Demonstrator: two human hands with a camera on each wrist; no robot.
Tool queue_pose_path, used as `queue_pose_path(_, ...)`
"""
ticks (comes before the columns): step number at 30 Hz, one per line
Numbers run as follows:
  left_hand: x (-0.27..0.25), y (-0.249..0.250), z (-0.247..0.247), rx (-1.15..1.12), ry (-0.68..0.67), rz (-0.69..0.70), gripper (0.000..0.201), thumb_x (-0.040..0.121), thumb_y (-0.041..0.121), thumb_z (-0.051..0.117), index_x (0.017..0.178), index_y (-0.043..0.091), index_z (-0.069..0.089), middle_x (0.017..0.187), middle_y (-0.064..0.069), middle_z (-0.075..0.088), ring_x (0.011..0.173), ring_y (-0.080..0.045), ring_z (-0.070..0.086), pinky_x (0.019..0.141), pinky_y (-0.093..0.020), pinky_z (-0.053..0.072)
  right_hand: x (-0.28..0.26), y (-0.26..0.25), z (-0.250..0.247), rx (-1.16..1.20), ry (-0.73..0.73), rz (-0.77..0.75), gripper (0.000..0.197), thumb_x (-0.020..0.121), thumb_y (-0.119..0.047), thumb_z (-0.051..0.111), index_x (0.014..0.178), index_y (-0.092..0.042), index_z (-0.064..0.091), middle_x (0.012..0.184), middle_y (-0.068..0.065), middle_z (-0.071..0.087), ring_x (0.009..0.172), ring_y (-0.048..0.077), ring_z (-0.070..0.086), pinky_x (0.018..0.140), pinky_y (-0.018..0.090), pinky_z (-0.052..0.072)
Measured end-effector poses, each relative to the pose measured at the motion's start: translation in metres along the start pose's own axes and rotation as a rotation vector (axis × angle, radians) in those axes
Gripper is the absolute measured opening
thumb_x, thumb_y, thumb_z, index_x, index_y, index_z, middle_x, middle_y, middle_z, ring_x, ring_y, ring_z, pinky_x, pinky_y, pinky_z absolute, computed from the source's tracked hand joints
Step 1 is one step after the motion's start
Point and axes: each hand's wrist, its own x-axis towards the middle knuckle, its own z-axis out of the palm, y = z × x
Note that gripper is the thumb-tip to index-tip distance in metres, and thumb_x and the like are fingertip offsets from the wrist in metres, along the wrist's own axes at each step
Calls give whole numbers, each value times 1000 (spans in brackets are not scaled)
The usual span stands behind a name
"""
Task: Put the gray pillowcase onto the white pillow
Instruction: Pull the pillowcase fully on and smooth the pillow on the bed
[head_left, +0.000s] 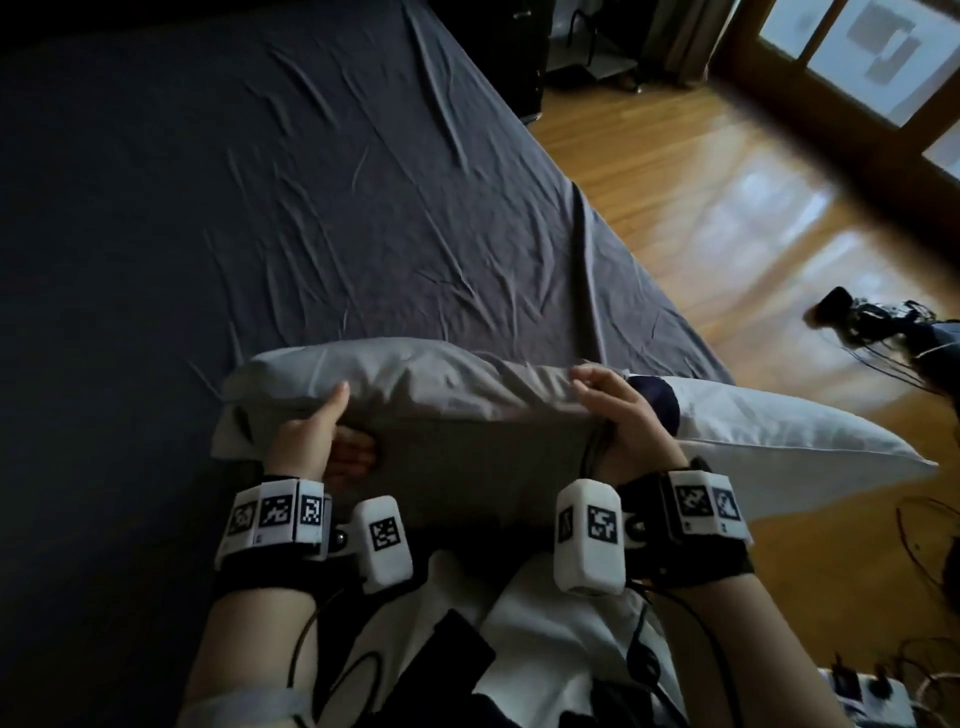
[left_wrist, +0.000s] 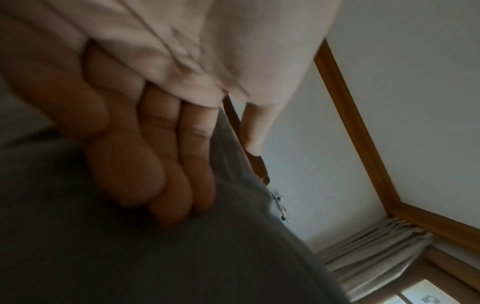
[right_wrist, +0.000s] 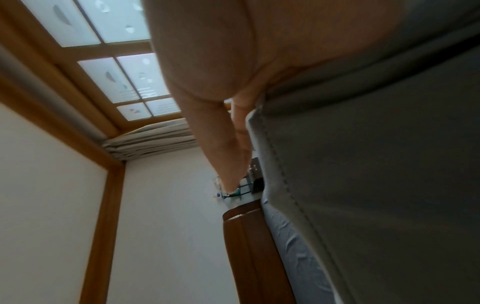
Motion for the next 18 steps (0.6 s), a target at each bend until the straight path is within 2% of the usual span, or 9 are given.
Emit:
queue_pose_path(2,1,3,-1,-45,61,5,55,83,52,55,73,-1,65,44,-6,63,46,-21,61,50,-26,49,-8,-5,2,-55,-59,-27,31,35,-2,78,57,-21,65,59,-9,60,54,3,56,58,14,50)
queue_pose_path(4,4,8,0,-30,113,78,38,85,36,60,72,1,64,40,-3,61,42,-17,62,46,-22,52,-14,-11,3,-79,-126,-55,34,35,5,75,53,-21,62,54,-8,55,47,3,51,50,12,46)
queue_pose_path(6,8,13,3,4,171,185,34,84,30,62,60,6,62,50,-9,63,63,-26,68,61,-28,55,-17,-15,10,-61,-153,-70,31,36,2,75,54,-21,62,51,-6,51,44,2,48,47,11,44)
queue_pose_path(7,8,15,5,11,186,232,37,83,32,64,56,7,59,53,-10,60,67,-30,65,65,-33,51,-17,-13,11,-65,-145,-63,36,35,6,76,56,-21,64,51,-5,51,44,3,48,47,11,44)
queue_pose_path(10,-4,19,19,98,137,312,44,82,40,63,52,8,56,39,3,53,49,-15,54,54,-23,42,-17,2,11,-197,-131,-2,41,38,-1,83,72,-20,71,61,-1,58,51,6,56,53,15,51)
queue_pose_path(12,-13,20,35,109,5,337,43,86,35,60,52,8,56,35,5,56,35,-3,53,43,-10,41,-19,16,7,-341,-76,42,41,56,8,77,88,-15,68,76,7,56,59,9,58,55,16,52)
queue_pose_path(14,-17,22,46,104,-76,370,41,89,28,57,54,5,57,34,6,56,31,0,50,39,-6,38,-18,24,2,-448,-39,55,43,64,16,71,95,-14,61,87,9,50,70,14,55,59,17,54)
queue_pose_path(16,-16,26,46,122,-86,396,41,89,27,56,55,5,57,33,8,55,31,1,50,40,-4,37,-16,22,-5,-591,-26,20,48,63,12,74,99,-15,60,89,2,51,78,12,53,68,19,52)
queue_pose_path(18,-14,31,39,144,-51,423,42,89,29,56,53,8,56,32,10,55,32,2,51,42,-3,36,-14,12,-13,-699,-18,-4,51,60,8,79,102,-15,60,88,0,50,79,9,50,69,12,46)
